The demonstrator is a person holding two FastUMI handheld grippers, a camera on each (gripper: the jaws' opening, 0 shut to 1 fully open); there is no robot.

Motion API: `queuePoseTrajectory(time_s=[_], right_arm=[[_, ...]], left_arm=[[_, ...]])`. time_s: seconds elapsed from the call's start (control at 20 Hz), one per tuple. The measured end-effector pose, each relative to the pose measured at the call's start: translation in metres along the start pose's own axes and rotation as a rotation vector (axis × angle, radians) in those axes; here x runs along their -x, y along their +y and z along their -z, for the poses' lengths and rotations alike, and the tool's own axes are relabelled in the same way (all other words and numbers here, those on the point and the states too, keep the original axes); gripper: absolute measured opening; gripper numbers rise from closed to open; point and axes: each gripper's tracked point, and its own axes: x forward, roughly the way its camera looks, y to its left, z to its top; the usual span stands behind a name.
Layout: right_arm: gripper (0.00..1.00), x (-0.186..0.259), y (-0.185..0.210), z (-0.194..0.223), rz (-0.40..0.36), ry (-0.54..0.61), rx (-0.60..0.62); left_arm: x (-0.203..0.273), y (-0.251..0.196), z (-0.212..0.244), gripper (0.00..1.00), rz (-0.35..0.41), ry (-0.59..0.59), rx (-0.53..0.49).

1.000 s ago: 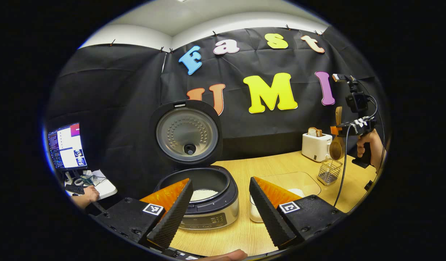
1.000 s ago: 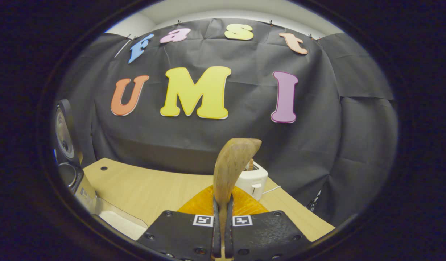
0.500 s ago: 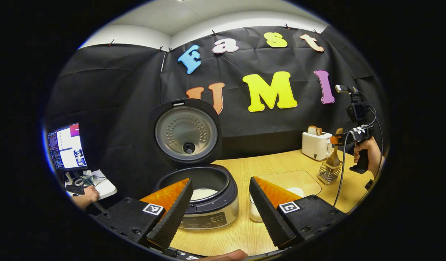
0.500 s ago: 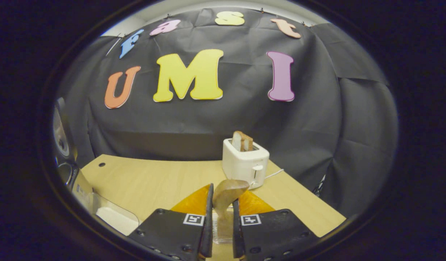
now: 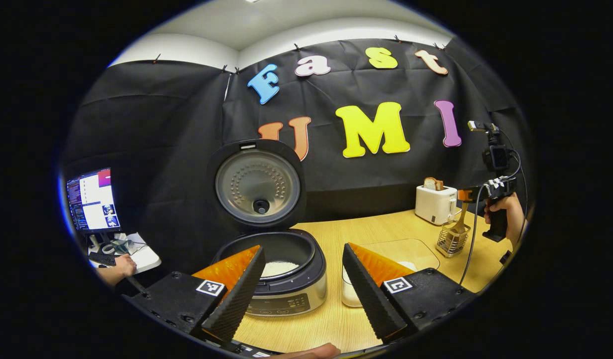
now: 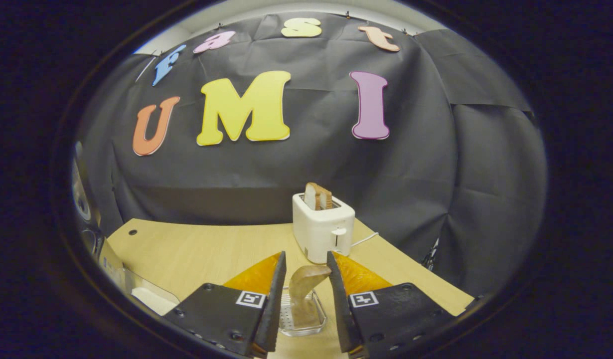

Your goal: Close the left gripper, press the button to open the rice cooker; take a wooden spoon from the chopstick holder with the right hand, scoop a spoonful of rice and pour it into the rice cooker, then put the wooden spoon back into the chopstick holder.

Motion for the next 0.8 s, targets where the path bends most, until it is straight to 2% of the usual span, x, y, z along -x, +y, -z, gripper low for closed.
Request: queuePoseTrajectory(time_s=[0.1, 0.2, 0.25, 0.35, 0.45, 0.55, 0.7, 0.8], right_arm=[[0.49, 0.009, 0.0, -0.012, -0.007, -0.039, 0.018], [0.66, 0.022, 0.0, -0.023, -0.024, -0.065, 0.028], [0.8, 0.026, 0.002, -0.026, -0.036, -0.072, 0.033], [0.83, 0.038, -0.002, -0.033, -0.055, -0.098, 0.045], [0.96, 0.05, -0.009, -0.031, -0.062, -0.096, 0.06], [0.95, 0.064, -0.017, -0.014, -0.065, -0.082, 0.058], [0.95, 0.09, -0.029, -0.016, -0.076, -0.113, 0.051], [0.95, 0.106, -0.039, -0.018, -0.075, -0.143, 0.05]], left_arm=[[0.004, 0.003, -0.004, 0.99, -0.021, -0.01, -0.011], [0.006, 0.002, -0.009, 1.0, -0.033, -0.029, -0.021], [0.007, 0.002, -0.012, 0.99, -0.039, -0.042, -0.028], [0.009, -0.002, -0.015, 0.96, -0.033, -0.052, -0.028], [0.011, -0.002, -0.023, 0.99, -0.034, -0.076, -0.02], [0.005, -0.003, -0.03, 0.99, -0.025, -0.079, -0.022], [0.0, 0.012, -0.043, 0.99, -0.067, -0.063, -0.052], [-0.007, 0.015, -0.054, 0.99, -0.066, -0.063, -0.037]])
